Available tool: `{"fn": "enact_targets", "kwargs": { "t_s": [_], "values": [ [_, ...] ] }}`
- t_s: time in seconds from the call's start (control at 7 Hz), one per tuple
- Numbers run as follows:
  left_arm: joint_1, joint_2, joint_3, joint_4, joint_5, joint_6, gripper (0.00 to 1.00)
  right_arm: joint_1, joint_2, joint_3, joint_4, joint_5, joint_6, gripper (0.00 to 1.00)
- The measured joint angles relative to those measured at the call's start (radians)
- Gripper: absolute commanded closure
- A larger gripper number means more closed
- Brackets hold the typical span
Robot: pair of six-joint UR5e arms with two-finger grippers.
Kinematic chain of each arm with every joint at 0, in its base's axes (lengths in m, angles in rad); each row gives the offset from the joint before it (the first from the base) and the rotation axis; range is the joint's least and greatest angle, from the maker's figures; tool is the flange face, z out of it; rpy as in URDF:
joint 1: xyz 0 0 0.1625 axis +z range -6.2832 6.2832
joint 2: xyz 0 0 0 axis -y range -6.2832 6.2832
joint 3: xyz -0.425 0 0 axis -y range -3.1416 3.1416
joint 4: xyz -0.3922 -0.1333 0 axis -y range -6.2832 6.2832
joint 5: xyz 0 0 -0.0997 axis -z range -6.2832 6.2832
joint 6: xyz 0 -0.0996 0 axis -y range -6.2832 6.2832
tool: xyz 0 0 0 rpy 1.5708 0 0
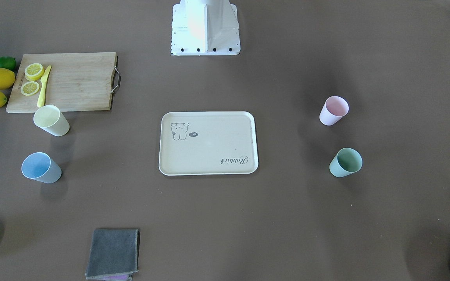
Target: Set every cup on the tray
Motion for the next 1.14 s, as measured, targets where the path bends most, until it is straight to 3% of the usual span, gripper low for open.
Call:
{"fn": "enact_targets", "kwargs": {
  "t_s": [0.57,1.14],
  "values": [
    [0.292,0.009,-0.033,-0.176,-0.027,-0.514,0.01,-0.17,0.016,0.038,0.081,-0.029,0.35,0.02],
    [0.621,0.032,-0.131,-0.189,0.165,-0.743,0.04,-0.304,0.003,0.056,0.095,-0.164,0.48,0.01]
  ]
}}
